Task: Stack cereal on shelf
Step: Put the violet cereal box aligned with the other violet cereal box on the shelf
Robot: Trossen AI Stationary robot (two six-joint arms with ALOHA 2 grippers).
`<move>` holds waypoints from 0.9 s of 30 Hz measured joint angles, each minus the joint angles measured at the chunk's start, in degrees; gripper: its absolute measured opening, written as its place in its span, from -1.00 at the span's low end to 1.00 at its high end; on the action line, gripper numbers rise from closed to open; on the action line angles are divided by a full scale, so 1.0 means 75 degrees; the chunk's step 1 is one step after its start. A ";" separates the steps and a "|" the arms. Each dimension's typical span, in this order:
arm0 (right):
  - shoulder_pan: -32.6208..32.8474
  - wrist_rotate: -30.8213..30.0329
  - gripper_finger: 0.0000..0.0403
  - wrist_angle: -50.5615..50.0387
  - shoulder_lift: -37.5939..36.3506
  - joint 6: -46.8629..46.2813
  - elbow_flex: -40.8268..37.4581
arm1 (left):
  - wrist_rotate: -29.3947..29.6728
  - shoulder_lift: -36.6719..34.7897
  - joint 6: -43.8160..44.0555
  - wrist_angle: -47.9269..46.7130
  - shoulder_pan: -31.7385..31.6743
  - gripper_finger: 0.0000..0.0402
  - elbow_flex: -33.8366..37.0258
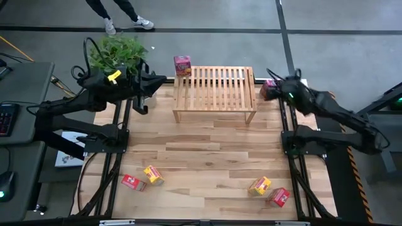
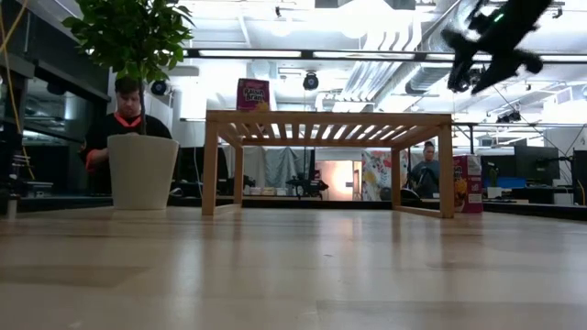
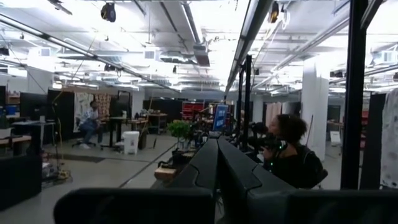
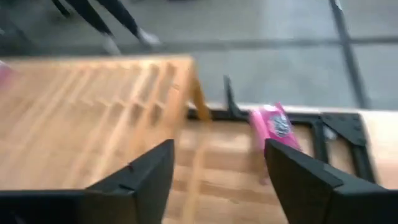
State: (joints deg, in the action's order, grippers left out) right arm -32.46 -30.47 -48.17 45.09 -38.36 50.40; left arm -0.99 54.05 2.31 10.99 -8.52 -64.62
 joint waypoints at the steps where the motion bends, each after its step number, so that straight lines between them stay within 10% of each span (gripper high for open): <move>1: -0.0548 0.0373 0.28 -0.0129 0.0404 0.0218 0.0162 | -0.0002 -0.0008 0.0000 0.0016 0.0001 -1.00 -0.0002; 7: -0.3388 0.2867 0.33 -0.0940 0.2382 0.0921 0.0959 | -0.0003 -0.0005 0.0064 0.0002 0.0001 -1.00 -0.0003; 12: -0.3143 0.3112 0.33 -0.1635 0.2610 0.1147 0.1312 | -0.0008 -0.0002 0.0061 -0.0007 0.0001 -1.00 -0.0003; 27: -0.2679 0.0883 0.33 -0.1320 0.3486 -0.2524 0.1289 | -0.0012 0.0004 0.0067 -0.0013 0.0001 -1.00 -0.0003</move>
State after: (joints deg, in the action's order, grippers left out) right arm -52.56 -23.85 -58.06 71.23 -57.29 60.07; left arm -1.08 54.08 2.81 10.90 -8.51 -64.64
